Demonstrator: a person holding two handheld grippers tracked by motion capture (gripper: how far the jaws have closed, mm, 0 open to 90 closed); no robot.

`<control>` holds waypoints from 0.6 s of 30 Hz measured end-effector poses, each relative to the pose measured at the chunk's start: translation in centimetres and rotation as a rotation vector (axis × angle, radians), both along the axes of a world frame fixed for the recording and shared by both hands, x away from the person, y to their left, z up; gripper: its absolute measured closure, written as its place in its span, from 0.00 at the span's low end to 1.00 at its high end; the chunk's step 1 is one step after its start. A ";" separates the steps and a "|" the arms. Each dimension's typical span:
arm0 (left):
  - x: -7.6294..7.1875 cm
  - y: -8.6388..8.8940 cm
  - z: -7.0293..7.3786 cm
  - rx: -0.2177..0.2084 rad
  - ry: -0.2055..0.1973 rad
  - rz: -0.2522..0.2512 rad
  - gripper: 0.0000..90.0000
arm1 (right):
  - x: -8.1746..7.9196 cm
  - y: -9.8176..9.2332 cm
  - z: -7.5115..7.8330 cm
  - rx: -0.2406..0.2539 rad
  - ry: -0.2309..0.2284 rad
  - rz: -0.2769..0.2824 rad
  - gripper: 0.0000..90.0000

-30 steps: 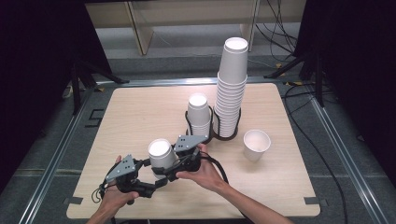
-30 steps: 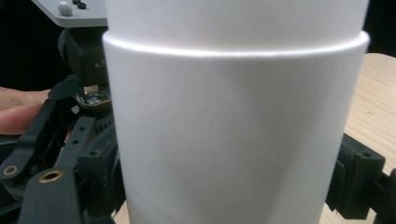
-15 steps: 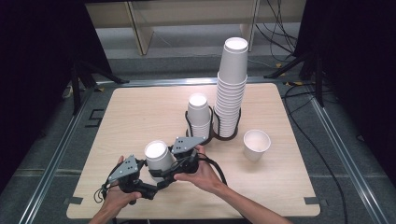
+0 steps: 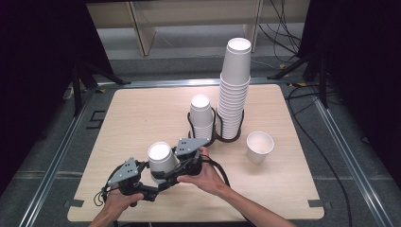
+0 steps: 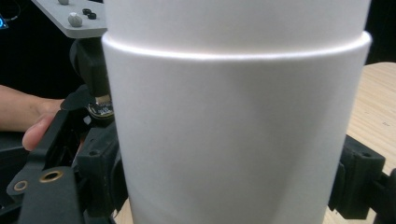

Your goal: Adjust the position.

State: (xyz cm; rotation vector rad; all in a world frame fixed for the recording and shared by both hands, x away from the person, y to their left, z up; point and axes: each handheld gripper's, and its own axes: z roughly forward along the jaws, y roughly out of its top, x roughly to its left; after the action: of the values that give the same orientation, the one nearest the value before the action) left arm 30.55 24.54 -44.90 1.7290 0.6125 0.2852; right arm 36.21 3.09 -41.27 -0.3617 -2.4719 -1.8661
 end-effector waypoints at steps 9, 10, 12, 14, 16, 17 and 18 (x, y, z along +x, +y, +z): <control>-0.1 0.1 0.3 0.018 -0.013 -0.010 0.14 | 0.2 0.0 0.1 0.014 -0.020 0.011 0.17; -0.1 0.1 0.3 0.016 -0.015 -0.011 0.14 | 0.3 0.0 0.1 0.022 -0.021 0.015 0.17; -0.1 0.0 0.3 0.023 -0.011 -0.011 0.15 | 0.3 -0.1 0.2 0.000 -0.017 0.014 0.17; -0.1 0.0 0.3 0.021 -0.017 -0.017 0.15 | 0.1 -0.1 0.4 -0.005 0.000 0.011 0.17; -0.1 0.0 0.3 0.026 -0.019 -0.019 0.16 | 0.2 -0.1 0.5 -0.010 -0.030 0.008 0.17; -0.1 -0.1 0.2 0.012 -0.026 -0.023 0.16 | 0.2 -0.1 0.6 -0.012 -0.033 0.009 0.17; -0.2 0.1 0.3 0.044 -0.021 -0.018 0.16 | 0.2 -0.2 0.7 -0.016 -0.028 0.007 0.16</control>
State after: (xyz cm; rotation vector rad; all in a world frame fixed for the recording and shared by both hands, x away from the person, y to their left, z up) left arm 30.39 24.59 -44.62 1.7710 0.5792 0.3059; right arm 36.41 2.90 -40.61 -0.3290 -2.5038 -1.8626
